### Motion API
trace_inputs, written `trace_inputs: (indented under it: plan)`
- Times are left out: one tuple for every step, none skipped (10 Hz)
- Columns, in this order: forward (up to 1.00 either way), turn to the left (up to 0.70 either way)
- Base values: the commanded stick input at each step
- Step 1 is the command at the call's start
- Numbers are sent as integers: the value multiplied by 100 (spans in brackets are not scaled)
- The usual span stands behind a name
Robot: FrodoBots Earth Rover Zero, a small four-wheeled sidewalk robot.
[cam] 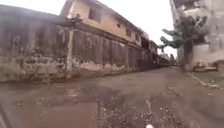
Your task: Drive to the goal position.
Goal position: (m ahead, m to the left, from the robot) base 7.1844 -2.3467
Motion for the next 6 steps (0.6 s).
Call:
trace_inputs:
  plan:
    - [60, -15]
    - [60, -15]
    - [60, -15]
    - [60, -15]
    - [60, -15]
    - [60, -15]
